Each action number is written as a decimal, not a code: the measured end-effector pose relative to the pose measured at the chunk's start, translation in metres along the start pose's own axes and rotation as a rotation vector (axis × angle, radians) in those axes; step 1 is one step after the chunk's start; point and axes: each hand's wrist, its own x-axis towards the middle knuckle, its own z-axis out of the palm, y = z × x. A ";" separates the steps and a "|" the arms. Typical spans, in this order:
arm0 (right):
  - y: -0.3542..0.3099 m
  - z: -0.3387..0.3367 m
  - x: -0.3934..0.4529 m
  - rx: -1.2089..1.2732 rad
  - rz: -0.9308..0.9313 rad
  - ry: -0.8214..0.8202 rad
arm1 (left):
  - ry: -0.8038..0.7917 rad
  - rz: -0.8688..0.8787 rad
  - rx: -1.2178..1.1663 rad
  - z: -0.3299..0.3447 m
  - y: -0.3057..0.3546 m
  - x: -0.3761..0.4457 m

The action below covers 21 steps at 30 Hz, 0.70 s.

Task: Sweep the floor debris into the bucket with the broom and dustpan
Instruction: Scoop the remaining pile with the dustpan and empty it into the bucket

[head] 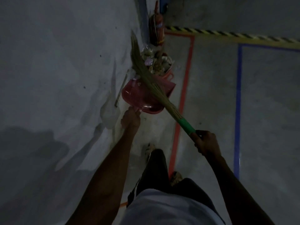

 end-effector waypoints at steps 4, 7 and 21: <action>-0.024 -0.022 0.039 0.055 0.038 0.040 | 0.002 0.061 -0.052 -0.001 0.045 0.051; -0.046 -0.032 0.080 0.075 0.063 0.060 | -0.022 0.070 -0.079 0.002 0.078 0.103; -0.164 -0.066 0.324 -0.332 0.085 0.018 | -0.275 0.055 -0.029 -0.001 0.208 0.346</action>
